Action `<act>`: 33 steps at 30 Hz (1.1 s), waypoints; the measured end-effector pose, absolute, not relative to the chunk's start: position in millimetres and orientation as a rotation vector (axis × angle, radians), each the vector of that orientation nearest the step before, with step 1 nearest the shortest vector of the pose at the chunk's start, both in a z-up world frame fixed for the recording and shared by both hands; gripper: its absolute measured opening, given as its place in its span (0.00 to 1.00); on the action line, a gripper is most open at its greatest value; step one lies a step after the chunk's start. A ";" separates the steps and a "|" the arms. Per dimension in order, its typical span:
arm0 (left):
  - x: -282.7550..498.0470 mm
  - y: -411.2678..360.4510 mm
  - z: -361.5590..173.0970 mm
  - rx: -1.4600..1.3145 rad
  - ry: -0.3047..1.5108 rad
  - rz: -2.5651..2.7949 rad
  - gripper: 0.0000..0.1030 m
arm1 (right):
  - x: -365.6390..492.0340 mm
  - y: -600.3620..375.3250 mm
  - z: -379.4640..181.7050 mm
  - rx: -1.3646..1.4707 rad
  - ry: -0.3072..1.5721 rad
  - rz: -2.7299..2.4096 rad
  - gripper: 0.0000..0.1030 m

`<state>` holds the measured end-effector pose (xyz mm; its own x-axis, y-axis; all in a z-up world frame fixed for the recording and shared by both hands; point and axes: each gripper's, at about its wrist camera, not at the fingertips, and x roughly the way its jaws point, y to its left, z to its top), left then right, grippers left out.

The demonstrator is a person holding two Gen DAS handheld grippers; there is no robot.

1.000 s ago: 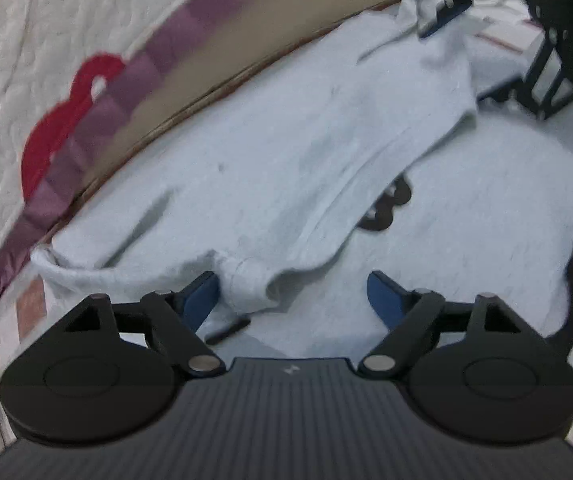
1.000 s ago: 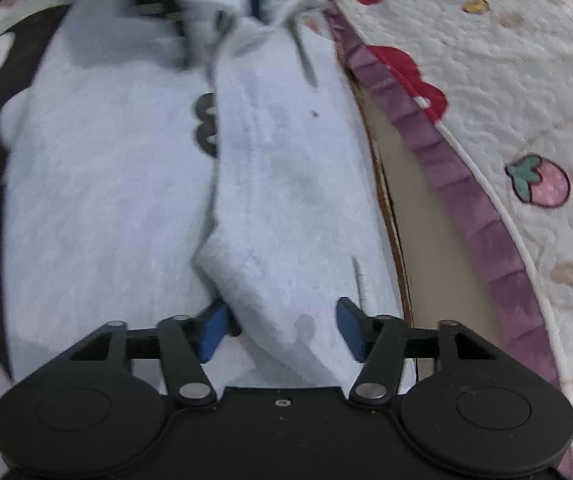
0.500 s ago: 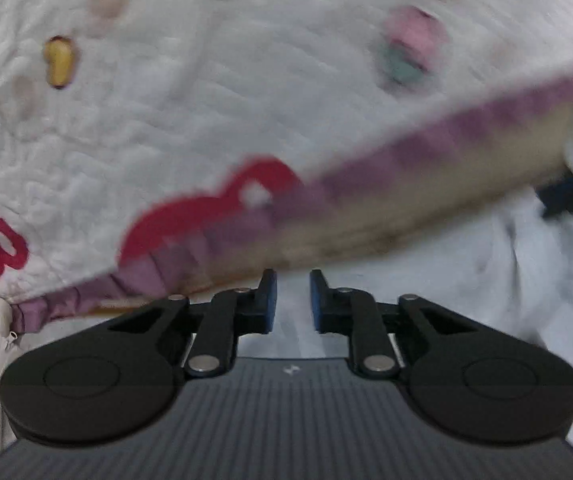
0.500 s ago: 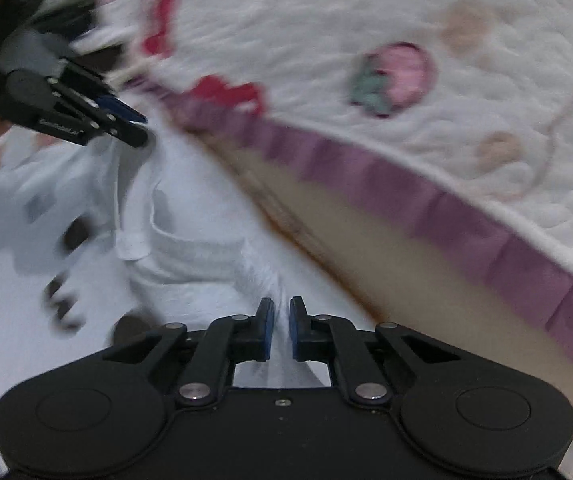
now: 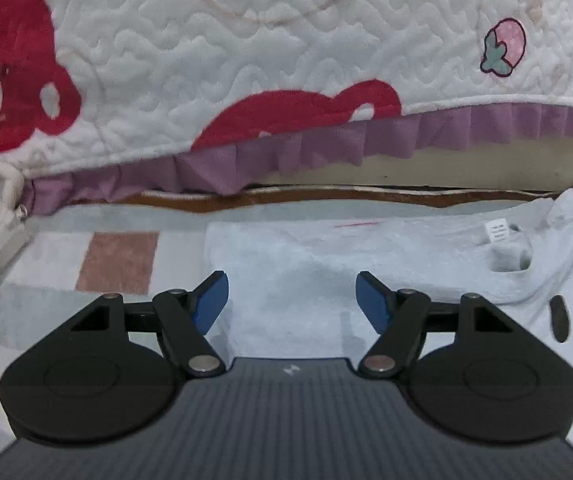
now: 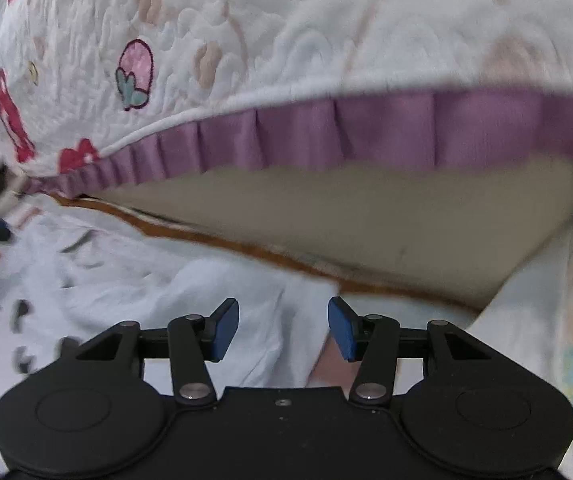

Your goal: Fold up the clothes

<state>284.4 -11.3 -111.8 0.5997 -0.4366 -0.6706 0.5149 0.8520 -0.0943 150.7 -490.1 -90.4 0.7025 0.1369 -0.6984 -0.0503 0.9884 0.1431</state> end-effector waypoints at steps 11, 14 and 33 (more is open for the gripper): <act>282.4 -37.4 -124.5 0.223 0.782 -0.659 0.69 | 170.8 -413.7 -69.5 -0.102 0.861 0.320 0.53; 291.8 -27.8 -121.9 0.120 0.775 -0.618 0.69 | 202.0 -380.7 -61.2 -0.062 0.888 0.410 0.57; 304.3 -6.1 -143.0 -0.032 0.773 -0.472 0.70 | 232.5 -361.6 -101.7 0.002 0.748 0.193 0.09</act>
<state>304.3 -6.1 -143.0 0.6172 -0.4219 -0.6641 0.3987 0.8954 -0.1983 232.5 -361.6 -101.7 0.7163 0.1748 -0.6756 -0.1734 0.9823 0.0703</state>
